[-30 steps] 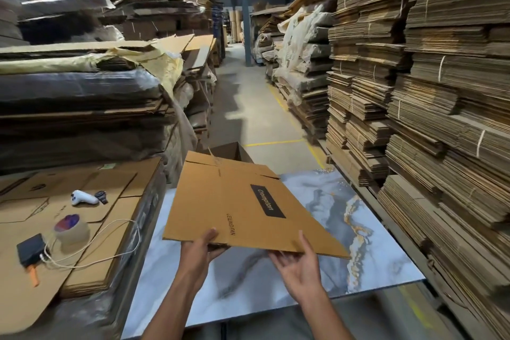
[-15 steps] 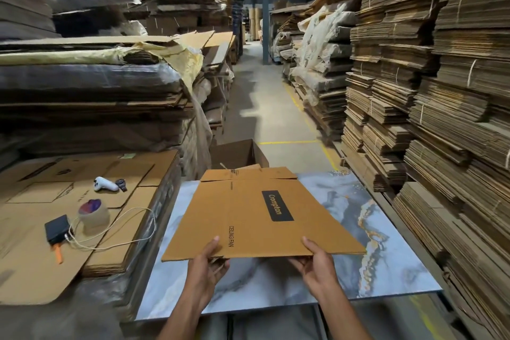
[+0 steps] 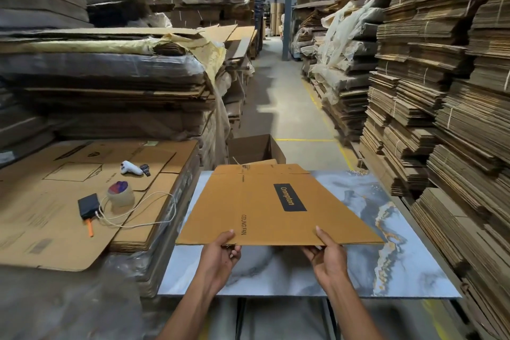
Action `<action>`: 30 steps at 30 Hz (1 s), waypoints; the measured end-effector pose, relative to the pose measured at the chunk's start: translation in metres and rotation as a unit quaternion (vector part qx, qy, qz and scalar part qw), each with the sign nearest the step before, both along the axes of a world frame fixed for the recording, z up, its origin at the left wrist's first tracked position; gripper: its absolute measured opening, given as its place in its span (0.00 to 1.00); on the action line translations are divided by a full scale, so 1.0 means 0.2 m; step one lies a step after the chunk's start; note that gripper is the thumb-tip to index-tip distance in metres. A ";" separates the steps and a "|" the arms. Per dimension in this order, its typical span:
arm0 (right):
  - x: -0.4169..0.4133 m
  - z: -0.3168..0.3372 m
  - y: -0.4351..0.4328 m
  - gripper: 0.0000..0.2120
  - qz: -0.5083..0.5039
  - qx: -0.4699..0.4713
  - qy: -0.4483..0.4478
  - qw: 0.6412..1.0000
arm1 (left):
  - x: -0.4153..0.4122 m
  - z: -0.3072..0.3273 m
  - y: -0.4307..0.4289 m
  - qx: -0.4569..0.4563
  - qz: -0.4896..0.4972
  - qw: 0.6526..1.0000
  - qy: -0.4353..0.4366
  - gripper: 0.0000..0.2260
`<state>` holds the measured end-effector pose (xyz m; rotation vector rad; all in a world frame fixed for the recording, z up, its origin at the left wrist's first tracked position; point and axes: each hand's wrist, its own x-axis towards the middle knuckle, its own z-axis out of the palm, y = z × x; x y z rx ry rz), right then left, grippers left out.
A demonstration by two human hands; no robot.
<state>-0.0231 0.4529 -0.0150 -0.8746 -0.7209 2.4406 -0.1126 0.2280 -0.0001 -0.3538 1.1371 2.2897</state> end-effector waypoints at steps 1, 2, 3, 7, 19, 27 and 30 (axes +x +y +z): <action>-0.02 0.01 -0.02 0.13 0.006 -0.002 0.008 1.000 | 0.00 0.03 -0.03 0.001 0.002 1.000 0.008 0.07; -0.04 0.03 -0.03 0.13 0.014 0.000 0.015 1.000 | 0.00 0.06 -0.05 -0.001 0.004 1.000 0.016 0.06; -0.06 0.05 -0.05 0.13 0.023 0.003 0.022 0.999 | 0.00 0.10 -0.07 -0.004 0.007 1.000 0.024 0.05; -0.18 0.16 -0.10 0.15 0.078 0.016 0.043 0.996 | 0.02 0.22 -0.15 -0.008 0.078 0.995 0.064 0.02; -0.28 0.39 -0.40 0.11 0.306 0.005 0.095 0.947 | 0.47 0.41 -0.44 -0.001 0.325 0.940 0.109 0.05; -0.04 0.34 -1.08 0.16 0.491 0.009 0.101 0.865 | 1.17 0.48 -0.86 -0.055 0.515 0.848 0.114 0.12; 0.12 0.32 -1.34 0.13 0.552 0.012 0.096 0.828 | 1.45 0.47 -1.01 -0.054 0.578 0.809 0.097 0.11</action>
